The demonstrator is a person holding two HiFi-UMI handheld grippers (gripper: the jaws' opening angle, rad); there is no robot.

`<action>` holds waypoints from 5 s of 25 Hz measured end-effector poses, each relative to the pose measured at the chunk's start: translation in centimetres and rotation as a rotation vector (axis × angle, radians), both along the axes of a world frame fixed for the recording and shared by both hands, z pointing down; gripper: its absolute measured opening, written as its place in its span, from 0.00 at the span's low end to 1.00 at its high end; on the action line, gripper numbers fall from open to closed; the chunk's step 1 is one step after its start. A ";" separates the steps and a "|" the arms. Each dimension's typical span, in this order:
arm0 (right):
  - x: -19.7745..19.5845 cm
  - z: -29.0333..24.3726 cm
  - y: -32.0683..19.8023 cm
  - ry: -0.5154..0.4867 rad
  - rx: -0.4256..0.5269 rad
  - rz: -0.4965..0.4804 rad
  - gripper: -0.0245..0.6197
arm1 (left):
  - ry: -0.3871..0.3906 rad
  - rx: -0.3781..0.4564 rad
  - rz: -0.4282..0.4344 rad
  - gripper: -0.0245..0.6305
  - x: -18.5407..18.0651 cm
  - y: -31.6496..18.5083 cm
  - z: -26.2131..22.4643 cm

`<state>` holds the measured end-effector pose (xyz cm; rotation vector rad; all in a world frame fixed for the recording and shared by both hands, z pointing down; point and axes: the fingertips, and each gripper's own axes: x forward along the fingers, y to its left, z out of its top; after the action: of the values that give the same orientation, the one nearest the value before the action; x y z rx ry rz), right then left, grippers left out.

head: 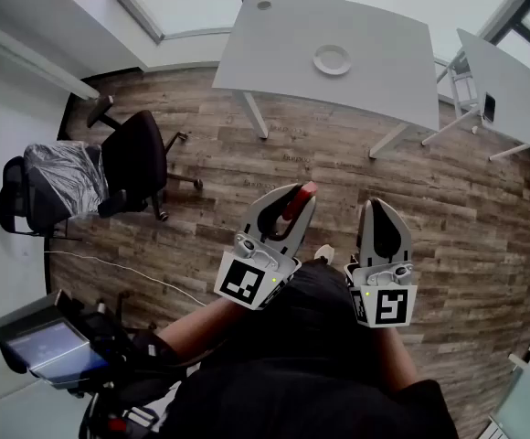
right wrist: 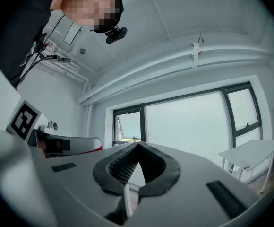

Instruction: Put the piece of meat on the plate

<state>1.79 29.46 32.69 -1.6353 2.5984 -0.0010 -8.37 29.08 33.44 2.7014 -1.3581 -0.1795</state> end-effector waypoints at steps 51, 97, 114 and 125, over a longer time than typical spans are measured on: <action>9.0 4.2 -13.6 0.006 -0.050 -0.021 0.04 | 0.032 -0.103 -0.067 0.17 7.7 -13.3 4.0; 5.4 4.3 -46.7 0.000 -0.096 -0.038 0.05 | -0.202 -0.266 -0.062 0.17 6.5 -50.8 21.5; 5.6 3.1 -47.9 0.017 -0.122 -0.046 0.05 | -0.244 -0.485 -0.098 0.17 7.1 -55.6 32.5; 7.0 3.7 -47.7 0.036 -0.132 0.013 0.05 | -0.321 -0.494 0.020 0.17 8.4 -56.1 36.1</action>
<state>8.80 -18.26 36.44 -1.7085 2.6672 -0.1468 -0.01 -27.02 69.53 2.3814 -1.2372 0.5421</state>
